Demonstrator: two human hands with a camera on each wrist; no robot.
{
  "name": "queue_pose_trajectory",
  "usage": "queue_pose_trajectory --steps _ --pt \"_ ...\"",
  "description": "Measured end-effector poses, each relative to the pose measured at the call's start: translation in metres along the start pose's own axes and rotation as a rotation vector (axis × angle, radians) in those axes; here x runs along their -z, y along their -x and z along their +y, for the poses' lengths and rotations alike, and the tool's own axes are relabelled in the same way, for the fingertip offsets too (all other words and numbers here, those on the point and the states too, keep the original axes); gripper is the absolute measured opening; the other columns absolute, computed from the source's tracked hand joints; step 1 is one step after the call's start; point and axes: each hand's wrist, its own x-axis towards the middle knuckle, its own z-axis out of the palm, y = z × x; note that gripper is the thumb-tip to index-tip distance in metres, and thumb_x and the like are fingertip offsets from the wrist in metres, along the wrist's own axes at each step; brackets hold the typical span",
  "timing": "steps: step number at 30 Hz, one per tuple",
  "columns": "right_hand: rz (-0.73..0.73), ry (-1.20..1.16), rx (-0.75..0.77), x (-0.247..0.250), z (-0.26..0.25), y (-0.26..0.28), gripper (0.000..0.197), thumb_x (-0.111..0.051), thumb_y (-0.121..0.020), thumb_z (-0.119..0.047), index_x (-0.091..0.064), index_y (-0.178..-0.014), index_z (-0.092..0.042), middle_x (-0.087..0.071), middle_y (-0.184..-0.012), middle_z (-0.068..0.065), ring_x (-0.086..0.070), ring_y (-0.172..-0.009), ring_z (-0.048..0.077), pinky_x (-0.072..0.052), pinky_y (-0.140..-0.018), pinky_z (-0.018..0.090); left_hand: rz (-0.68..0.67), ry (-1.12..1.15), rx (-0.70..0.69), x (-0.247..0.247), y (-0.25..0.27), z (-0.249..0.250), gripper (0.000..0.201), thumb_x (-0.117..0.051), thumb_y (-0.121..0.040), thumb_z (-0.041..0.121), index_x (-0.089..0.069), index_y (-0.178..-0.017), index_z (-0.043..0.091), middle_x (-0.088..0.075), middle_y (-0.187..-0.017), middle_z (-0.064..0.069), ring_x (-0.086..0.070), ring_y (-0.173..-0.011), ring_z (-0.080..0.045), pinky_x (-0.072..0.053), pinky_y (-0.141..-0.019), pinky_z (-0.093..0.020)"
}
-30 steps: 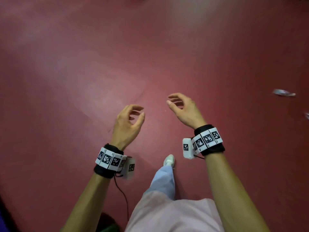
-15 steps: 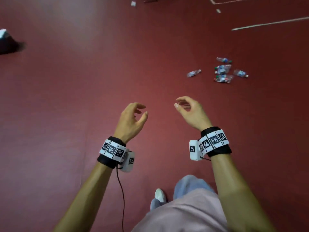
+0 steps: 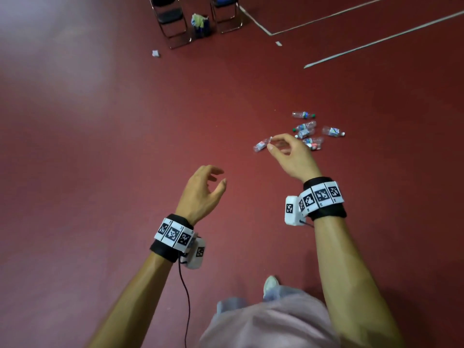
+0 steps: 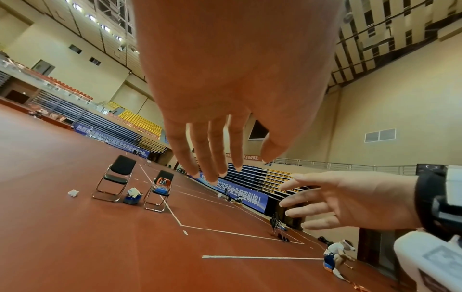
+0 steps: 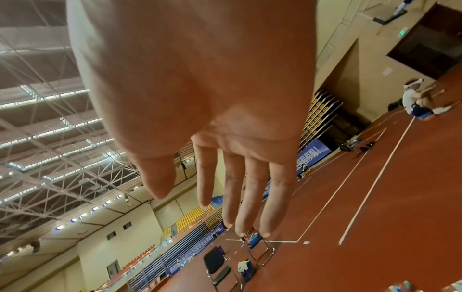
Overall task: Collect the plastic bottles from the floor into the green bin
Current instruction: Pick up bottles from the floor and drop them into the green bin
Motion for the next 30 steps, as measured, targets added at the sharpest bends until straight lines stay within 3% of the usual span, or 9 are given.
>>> queue_pose_trajectory --steps 4,7,10,15,18,20,23,26,30 --pt "-0.064 0.005 -0.015 0.009 0.012 -0.067 0.031 -0.067 -0.09 -0.047 -0.065 -0.116 -0.03 -0.068 -0.113 -0.003 -0.068 -0.1 0.011 -0.057 -0.095 0.038 -0.01 -0.007 0.016 -0.01 -0.075 -0.003 0.028 -0.059 -0.098 0.038 -0.063 -0.12 0.022 -0.062 -0.118 0.008 -0.062 -0.099 -0.004 -0.058 -0.084 -0.033" --pt "-0.067 -0.006 -0.056 0.02 0.022 -0.115 0.03 -0.068 -0.093 -0.04 -0.064 -0.12 -0.028 -0.066 -0.114 -0.001 -0.068 -0.1 0.014 -0.056 -0.094 0.037 -0.06 -0.034 0.009 -0.026 -0.133 -0.008 0.029 -0.059 -0.098 0.039 -0.062 -0.121 0.022 -0.062 -0.118 0.008 -0.061 -0.1 -0.004 -0.058 -0.084 -0.034" --pt "-0.055 -0.002 -0.095 0.03 0.042 -0.169 0.031 -0.069 -0.094 -0.038 -0.063 -0.122 -0.026 -0.065 -0.109 -0.008 -0.067 -0.099 0.012 -0.055 -0.094 0.035 -0.097 -0.034 0.012 -0.044 -0.195 -0.019 0.028 -0.059 -0.098 0.038 -0.062 -0.121 0.022 -0.062 -0.117 0.007 -0.062 -0.1 -0.005 -0.058 -0.084 -0.035" --pt "-0.011 0.016 -0.147 0.051 0.084 -0.28 0.03 -0.069 -0.093 -0.039 -0.063 -0.121 -0.028 -0.064 -0.111 -0.008 -0.066 -0.102 0.014 -0.054 -0.096 0.035 -0.152 -0.002 0.008 -0.083 -0.326 -0.045 0.028 -0.06 -0.098 0.036 -0.063 -0.122 0.021 -0.063 -0.118 0.006 -0.062 -0.1 -0.006 -0.057 -0.086 -0.035" --pt "0.019 0.051 -0.178 0.075 0.105 -0.351 0.037 -0.068 -0.087 -0.05 -0.062 -0.12 -0.034 -0.066 -0.114 -0.006 -0.067 -0.103 0.014 -0.056 -0.095 0.042 -0.209 0.006 -0.018 -0.106 -0.42 -0.052 0.029 -0.06 -0.098 0.036 -0.063 -0.122 0.02 -0.063 -0.117 0.006 -0.062 -0.099 -0.006 -0.058 -0.087 -0.036" --pt "0.066 0.062 -0.198 0.096 0.113 -0.392 0.038 -0.066 -0.084 -0.055 -0.062 -0.118 -0.037 -0.067 -0.114 -0.006 -0.068 -0.101 0.013 -0.057 -0.092 0.041 -0.244 0.012 -0.049 -0.12 -0.484 -0.049 0.03 -0.059 -0.097 0.037 -0.063 -0.122 0.02 -0.064 -0.116 0.005 -0.063 -0.098 -0.007 -0.058 -0.086 -0.037" --pt "0.172 0.036 -0.227 0.127 0.123 -0.441 0.028 -0.07 -0.092 -0.038 -0.065 -0.118 -0.029 -0.067 -0.113 -0.004 -0.069 -0.098 0.011 -0.057 -0.089 0.036 -0.295 -0.01 -0.145 -0.138 -0.581 -0.031 0.034 -0.056 -0.094 0.042 -0.062 -0.12 0.021 -0.065 -0.114 0.004 -0.064 -0.097 -0.009 -0.058 -0.085 -0.04" --pt "0.203 0.039 -0.274 0.152 0.136 -0.479 0.029 -0.072 -0.092 -0.033 -0.065 -0.119 -0.025 -0.065 -0.107 -0.01 -0.067 -0.101 0.008 -0.054 -0.093 0.033 -0.34 -0.036 -0.226 -0.155 -0.663 -0.005 0.035 -0.054 -0.094 0.042 -0.062 -0.121 0.021 -0.065 -0.114 0.003 -0.064 -0.097 -0.011 -0.058 -0.085 -0.04" --pt "0.253 0.07 -0.32 0.185 0.175 -0.536 0.03 -0.072 -0.09 -0.04 -0.064 -0.117 -0.029 -0.067 -0.107 -0.01 -0.068 -0.105 0.014 -0.054 -0.095 0.036 -0.387 -0.085 -0.338 -0.188 -0.763 0.025 0.031 -0.055 -0.095 0.038 -0.061 -0.12 0.02 -0.064 -0.113 0.002 -0.062 -0.096 -0.012 -0.057 -0.085 -0.039"
